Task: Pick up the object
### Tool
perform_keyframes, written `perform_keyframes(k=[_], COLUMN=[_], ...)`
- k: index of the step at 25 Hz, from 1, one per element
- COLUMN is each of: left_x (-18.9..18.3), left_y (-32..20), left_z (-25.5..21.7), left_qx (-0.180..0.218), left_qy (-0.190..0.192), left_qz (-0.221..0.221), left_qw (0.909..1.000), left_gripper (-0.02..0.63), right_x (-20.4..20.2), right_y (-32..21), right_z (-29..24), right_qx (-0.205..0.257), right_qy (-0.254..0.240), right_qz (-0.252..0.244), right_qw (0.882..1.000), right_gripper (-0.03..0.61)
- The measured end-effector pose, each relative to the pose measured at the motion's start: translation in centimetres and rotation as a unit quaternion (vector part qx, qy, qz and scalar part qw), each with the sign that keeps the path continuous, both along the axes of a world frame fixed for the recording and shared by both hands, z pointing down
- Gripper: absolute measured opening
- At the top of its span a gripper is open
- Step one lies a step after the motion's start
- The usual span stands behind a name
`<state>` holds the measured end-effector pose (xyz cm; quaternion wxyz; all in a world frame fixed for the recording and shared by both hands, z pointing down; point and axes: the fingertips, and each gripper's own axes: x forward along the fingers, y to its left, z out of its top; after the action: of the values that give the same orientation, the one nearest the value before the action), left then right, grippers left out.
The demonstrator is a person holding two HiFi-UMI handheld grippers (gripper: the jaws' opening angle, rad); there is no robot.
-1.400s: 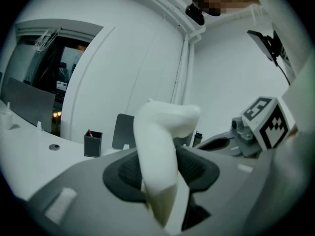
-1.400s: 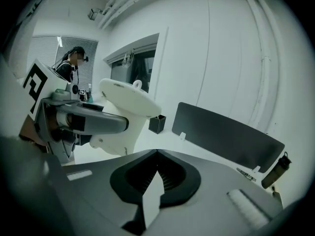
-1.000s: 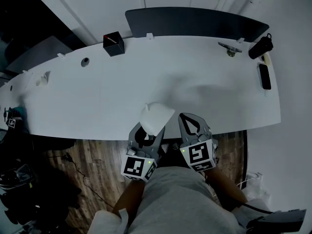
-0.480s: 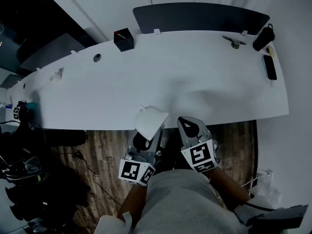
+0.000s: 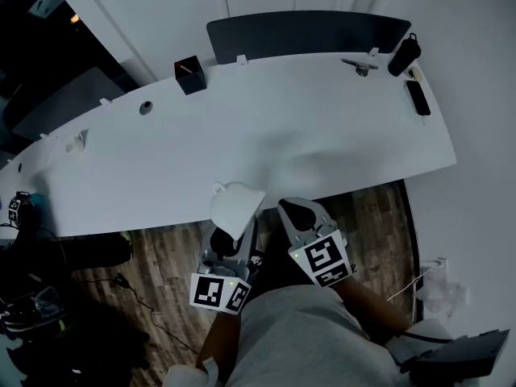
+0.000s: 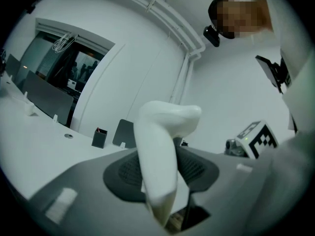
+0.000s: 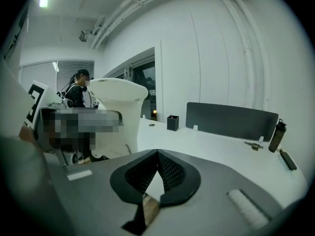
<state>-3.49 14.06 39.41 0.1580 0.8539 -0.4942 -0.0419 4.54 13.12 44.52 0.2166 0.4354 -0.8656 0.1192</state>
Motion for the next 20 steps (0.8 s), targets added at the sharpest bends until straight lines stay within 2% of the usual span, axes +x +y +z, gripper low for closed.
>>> perform_keyframes(k=[5, 12, 20], left_x=[-0.4, -0.6, 0.9], left_y=[0.3, 0.3, -0.9], left_z=[-0.5, -1.7, -3.8], left_qx=[0.012, 0.026, 0.055], left_qy=[0.011, 0.025, 0.024], left_qz=[0.020, -0.003, -0.001], left_qw=[0.9997, 0.9993, 0.9982], left_gripper=[0.181, 0.181, 0.179], right_x=[-1.0, -0.9, 0.1], right_y=[0.8, 0.9, -0.6], right_z=[-1.3, -3.5, -5.7], right_qx=[-0.004, 0.035, 0.064], right_qy=[-0.029, -0.027, -0.036], right_qz=[0.012, 0.001, -0.004], right_qw=[0.999, 0.999, 0.997], right_gripper=[0.002, 0.000, 0.000])
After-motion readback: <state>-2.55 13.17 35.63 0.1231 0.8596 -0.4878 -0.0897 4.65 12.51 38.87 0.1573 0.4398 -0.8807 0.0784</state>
